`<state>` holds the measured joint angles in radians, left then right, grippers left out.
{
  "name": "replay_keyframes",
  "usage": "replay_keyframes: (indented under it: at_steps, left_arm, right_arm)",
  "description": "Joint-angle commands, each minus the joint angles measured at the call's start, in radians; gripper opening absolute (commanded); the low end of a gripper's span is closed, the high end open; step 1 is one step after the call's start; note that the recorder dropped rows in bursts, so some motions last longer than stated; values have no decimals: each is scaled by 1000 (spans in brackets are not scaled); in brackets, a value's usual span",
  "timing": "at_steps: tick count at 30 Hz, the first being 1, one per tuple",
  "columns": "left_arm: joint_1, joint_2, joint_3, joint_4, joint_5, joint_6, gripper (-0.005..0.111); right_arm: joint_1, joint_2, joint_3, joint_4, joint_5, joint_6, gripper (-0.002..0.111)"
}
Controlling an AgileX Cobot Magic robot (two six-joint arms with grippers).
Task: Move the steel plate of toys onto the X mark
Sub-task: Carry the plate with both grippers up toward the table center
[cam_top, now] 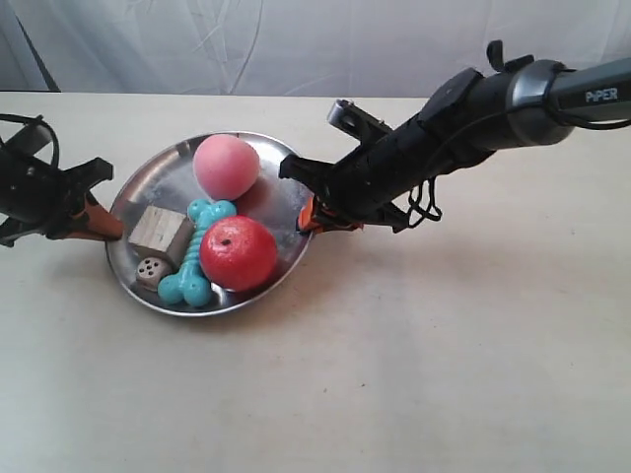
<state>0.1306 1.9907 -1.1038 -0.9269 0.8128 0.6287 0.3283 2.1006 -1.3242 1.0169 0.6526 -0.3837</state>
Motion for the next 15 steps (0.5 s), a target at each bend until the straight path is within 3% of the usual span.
replay_keyframes:
  at_steps: [1,9,11,15]
  left_arm:
    - [-43,84,-102,-67,87,-62,0]
    - [-43,149,-106,-113,65,15,0]
    - [-43,150,-106,-125,67,55,0]
    - [-41,150,-106,-195,91,132,8]
  right_arm:
    - [18,80,-102,-24,78,53,0]
    - [18,151,-129,-66,64,73,3]
    - [18,151,-129,-77,58,73,11]
    - [14,151,-129,-77,47,73,41]
